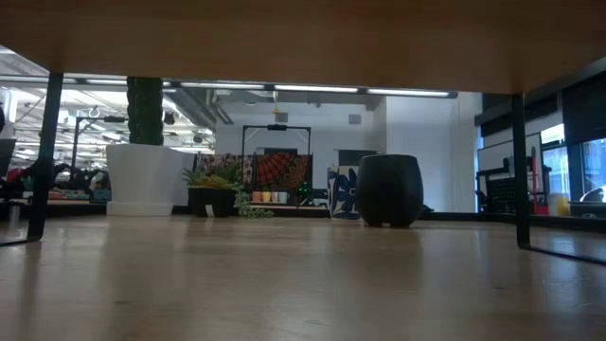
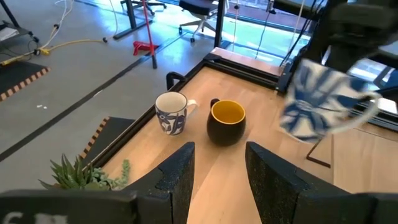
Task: Place coffee mugs
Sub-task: Put the bottom patterned blue mug on the shelf
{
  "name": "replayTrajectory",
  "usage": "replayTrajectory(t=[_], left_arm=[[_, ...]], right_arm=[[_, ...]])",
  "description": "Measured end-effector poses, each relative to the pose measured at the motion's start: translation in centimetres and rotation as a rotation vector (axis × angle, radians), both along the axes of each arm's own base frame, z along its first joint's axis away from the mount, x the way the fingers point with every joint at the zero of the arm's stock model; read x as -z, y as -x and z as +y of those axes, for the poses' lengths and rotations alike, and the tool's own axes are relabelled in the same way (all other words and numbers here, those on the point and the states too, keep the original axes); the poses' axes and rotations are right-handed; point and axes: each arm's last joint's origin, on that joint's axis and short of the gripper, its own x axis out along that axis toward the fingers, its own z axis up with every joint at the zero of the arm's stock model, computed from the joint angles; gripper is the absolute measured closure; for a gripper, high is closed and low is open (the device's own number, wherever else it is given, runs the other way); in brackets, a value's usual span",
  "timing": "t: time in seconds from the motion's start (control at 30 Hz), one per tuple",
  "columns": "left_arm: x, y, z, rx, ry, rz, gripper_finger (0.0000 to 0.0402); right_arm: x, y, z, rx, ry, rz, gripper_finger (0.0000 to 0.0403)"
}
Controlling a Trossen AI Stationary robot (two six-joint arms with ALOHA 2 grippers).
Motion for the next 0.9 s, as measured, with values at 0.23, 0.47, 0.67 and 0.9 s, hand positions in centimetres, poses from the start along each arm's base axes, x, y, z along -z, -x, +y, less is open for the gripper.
replayTrajectory(t=[0.23,0.47,0.67,0.9], left_arm=[[0.0,0.0,0.0,0.008,0.02,-0.001,0.0264],[0.1,0.0,0.0,0.008,0.023,-0.001,0.0264],[0.1,0.0,0.0,0.006,0.026,-0.003,0.0264],[0.1,0.0,0.0,0.006,0.027,-0.004,0.0264]], right_arm=[[-1.7,-1.0,5.0,-0.142,0.047,0.043,0.0402],[-0.8,-2.3,7.4,-0.152,0.036,0.104,0.0402],[1.2,-3.2,8.5,-0.087,0.008,0.208,0.0402],[1.2,-4.0,8.6,0.093,-0.111,0.175,0.0403]])
